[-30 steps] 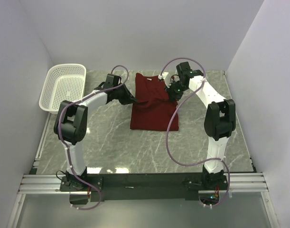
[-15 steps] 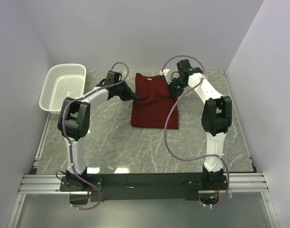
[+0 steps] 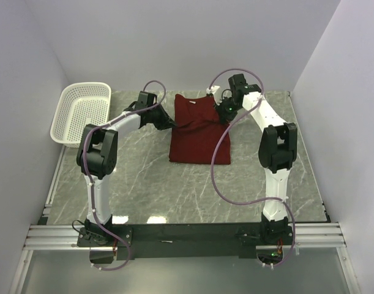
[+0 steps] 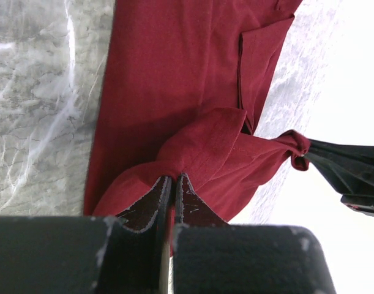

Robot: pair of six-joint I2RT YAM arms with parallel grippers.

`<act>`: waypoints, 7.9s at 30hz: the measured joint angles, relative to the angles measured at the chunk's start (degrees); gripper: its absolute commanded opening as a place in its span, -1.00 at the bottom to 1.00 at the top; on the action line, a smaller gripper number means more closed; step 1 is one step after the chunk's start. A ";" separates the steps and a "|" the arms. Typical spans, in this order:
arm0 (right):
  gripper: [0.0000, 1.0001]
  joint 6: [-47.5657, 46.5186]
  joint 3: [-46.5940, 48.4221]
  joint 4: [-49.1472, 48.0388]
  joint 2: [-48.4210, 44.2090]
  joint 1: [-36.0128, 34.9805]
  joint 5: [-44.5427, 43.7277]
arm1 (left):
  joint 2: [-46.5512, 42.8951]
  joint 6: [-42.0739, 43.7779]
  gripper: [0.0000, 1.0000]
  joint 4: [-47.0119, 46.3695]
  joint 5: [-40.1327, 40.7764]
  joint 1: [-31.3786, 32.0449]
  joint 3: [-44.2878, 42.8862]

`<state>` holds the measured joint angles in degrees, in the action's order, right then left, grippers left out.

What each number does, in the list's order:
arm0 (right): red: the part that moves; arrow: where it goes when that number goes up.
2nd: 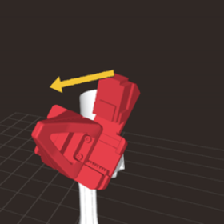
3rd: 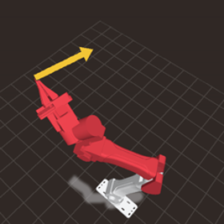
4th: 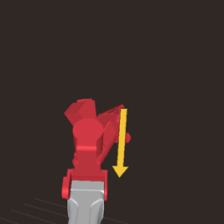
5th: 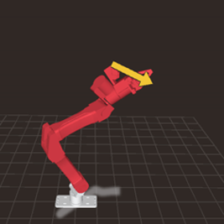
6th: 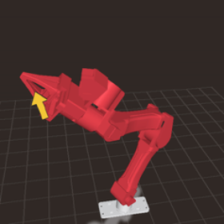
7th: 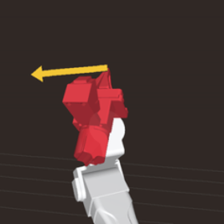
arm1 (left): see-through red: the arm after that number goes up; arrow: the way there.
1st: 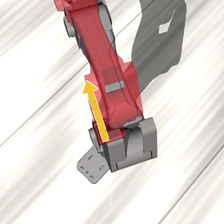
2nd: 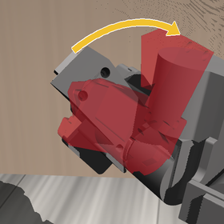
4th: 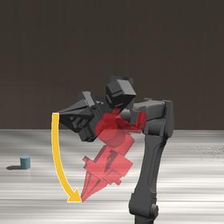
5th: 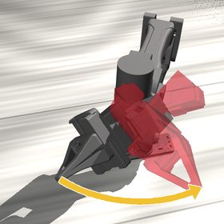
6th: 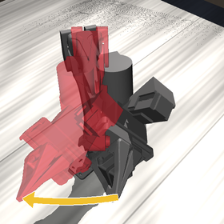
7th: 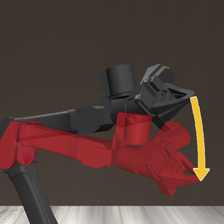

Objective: Fold and stack the t-shirts
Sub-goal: Fold the tshirt

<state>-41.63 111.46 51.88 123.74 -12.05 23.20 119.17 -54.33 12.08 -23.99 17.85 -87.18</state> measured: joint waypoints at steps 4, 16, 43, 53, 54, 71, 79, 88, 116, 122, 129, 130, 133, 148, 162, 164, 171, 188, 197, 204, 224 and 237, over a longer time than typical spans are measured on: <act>-1.00 0.04 1.55 0.02 0.96 0.00 0.11 | 0.02 -0.04 -0.99 -0.02 0.04 -0.04 0.00; -1.00 -0.09 1.27 0.20 2.47 0.00 0.37 | 0.04 -0.39 -0.99 -0.11 -0.15 -0.20 -0.02; -1.00 -3.80 -43.69 0.90 -44.54 0.09 16.96 | -44.46 -2.51 -0.99 -3.48 -2.69 5.55 36.44; -1.00 -2.51 -36.72 -1.03 -35.56 0.09 14.62 | -33.86 -2.32 -0.99 -2.64 -0.02 5.27 28.74; -1.00 -2.47 -35.69 -1.49 -34.16 0.09 14.12 | -32.30 -2.23 -0.99 -2.64 0.28 5.14 27.30; -1.00 -0.50 -20.13 -3.45 -16.72 0.09 8.52 | -13.11 0.07 -0.99 -1.86 -0.44 0.26 13.03; -1.00 0.48 -14.27 -3.39 -11.63 0.09 6.84 | -7.96 0.48 -0.99 -1.22 -1.22 -0.48 7.61; -0.70 1.70 -10.84 -3.30 -7.39 0.09 6.01 | -2.80 0.68 -0.54 0.00 -1.68 -1.01 2.80; 0.40 -2.93 -47.87 -16.92 -39.41 2.08 13.88 | -35.47 12.59 0.34 -1.44 2.62 0.13 37.92; 0.45 -1.25 -40.44 -13.00 -30.77 1.99 15.63 | -36.98 9.90 0.33 -2.89 2.93 2.95 44.85; 0.62 -12.07 -51.84 -10.40 -38.93 0.02 15.45 | -32.26 6.45 0.18 -8.74 3.63 5.03 44.61; 0.62 -13.22 -53.94 -10.43 -40.59 -0.31 14.99 | -30.84 5.86 0.17 -8.96 3.96 5.29 44.48; 0.61 -15.45 -56.63 -10.75 -42.82 -1.22 13.79 | -26.84 4.24 0.11 -9.46 4.85 5.90 43.17; 0.51 -27.54 -58.58 -15.30 -40.52 -4.11 7.78 | -20.20 1.64 -0.17 -11.96 7.37 6.21 38.16; 0.29 -26.53 -59.63 -23.45 -31.61 -11.82 -4.92 | -19.04 1.09 -0.22 -12.94 7.30 6.23 37.42; 0.27 -25.92 -59.63 -24.04 -31.30 -11.82 -6.14 | -18.84 1.09 -0.22 -12.98 7.28 6.23 37.27; 0.19 -24.09 -59.45 -26.14 -30.71 -11.82 -8.63 | -18.80 1.11 -0.19 -13.11 7.10 6.23 37.27; -0.38 -20.92 -58.05 -27.45 -28.65 -11.82 -10.03 | -19.06 0.79 -0.83 -13.62 5.40 6.23 38.47; -0.66 -19.69 -58.75 -26.27 -29.75 -11.82 -8.52 | -21.27 0.66 -0.99 -14.43 4.28 6.25 40.30; -0.78 -22.64 -62.86 -15.74 -38.03 -12.28 -3.56 | -31.23 0.48 -0.99 -14.05 2.23 8.07 48.68; -1.00 -18.23 -66.38 9.42 -67.78 -16.48 6.73 | -60.83 -11.10 -0.99 -1.42 3.19 20.96 57.37; -1.00 -11.98 -39.89 0.87 -41.00 -3.78 2.62 | -33.20 -4.13 -0.99 -5.11 0.15 6.69 34.73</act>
<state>-53.60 71.57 52.75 82.74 -15.84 25.82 85.97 -58.46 6.96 -23.83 24.53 -52.45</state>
